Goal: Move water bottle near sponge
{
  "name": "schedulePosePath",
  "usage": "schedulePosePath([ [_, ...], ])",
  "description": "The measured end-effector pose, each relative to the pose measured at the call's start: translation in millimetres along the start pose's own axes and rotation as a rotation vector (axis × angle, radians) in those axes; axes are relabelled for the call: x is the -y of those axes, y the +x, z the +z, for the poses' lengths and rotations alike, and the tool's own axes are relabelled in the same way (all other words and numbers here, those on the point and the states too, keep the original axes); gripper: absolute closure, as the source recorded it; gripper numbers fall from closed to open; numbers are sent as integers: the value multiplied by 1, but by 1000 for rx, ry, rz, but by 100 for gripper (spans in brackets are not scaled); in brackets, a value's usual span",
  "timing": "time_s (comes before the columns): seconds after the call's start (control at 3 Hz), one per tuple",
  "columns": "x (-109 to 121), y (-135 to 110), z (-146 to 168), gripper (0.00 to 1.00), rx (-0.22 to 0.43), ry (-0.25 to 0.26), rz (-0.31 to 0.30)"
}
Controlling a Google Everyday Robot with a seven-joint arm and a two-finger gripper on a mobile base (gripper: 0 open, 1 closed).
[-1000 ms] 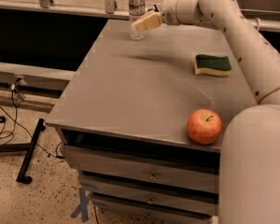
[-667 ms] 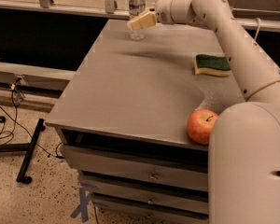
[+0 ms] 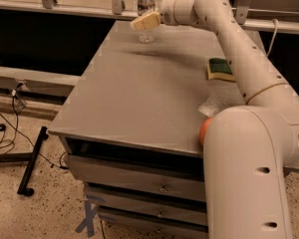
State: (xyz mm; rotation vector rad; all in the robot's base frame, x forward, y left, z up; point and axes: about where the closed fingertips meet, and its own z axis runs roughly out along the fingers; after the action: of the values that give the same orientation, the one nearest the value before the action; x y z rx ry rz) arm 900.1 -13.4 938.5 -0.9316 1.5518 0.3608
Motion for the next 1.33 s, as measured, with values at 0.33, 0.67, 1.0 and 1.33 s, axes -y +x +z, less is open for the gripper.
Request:
schedulePosePath([
  [0.33,3,1,7,16,-9,11,11],
  [0.67,6,4,6,38,-23,18,21],
  [1.0,7,10,-1,62,-44,19,41],
  [1.33,8,12,-12,85,-55,21,61],
])
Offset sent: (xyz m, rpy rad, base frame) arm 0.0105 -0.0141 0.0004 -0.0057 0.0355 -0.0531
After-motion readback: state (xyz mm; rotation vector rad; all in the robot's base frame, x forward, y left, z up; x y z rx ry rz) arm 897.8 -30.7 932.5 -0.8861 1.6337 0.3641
